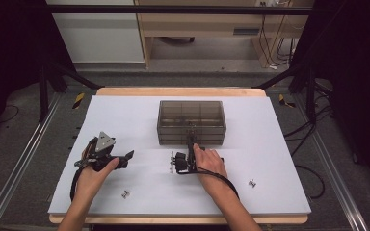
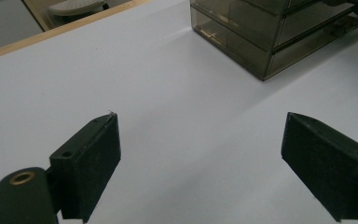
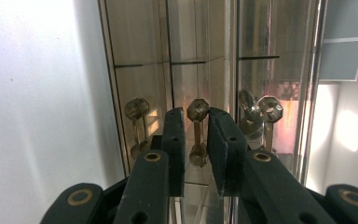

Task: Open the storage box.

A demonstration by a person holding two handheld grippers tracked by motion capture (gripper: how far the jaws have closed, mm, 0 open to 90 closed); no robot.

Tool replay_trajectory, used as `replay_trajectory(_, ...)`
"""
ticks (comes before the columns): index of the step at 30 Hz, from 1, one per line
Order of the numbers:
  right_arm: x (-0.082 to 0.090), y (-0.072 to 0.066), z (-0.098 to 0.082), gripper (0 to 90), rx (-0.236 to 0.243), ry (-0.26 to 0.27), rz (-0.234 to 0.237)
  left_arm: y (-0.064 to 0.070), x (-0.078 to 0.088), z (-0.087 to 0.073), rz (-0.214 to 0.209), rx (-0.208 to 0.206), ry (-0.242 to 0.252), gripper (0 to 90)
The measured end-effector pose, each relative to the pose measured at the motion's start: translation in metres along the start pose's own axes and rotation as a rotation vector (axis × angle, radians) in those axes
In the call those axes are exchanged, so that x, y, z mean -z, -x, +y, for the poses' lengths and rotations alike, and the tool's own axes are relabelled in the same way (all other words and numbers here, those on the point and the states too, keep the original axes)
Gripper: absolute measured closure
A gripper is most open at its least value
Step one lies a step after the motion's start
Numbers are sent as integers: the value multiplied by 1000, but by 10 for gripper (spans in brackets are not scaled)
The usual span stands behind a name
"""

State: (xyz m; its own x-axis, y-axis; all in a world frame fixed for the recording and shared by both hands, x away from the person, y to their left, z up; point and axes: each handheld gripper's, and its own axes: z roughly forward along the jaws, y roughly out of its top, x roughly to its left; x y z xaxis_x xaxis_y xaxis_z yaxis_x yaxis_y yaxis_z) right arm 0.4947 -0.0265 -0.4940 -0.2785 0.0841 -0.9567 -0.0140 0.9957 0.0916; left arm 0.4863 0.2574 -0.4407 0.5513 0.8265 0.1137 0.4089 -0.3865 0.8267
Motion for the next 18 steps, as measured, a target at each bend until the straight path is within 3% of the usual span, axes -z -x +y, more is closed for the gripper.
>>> replay_trajectory(9, -1, -2, 2, 804, 15, -1, -33, 1, 0, 0, -6, -1, -2, 119)
replay_trajectory(18, 6, -3, 2, 810, 17, 1, -27, 2, -1, 0, -6, -4, -4, 119)
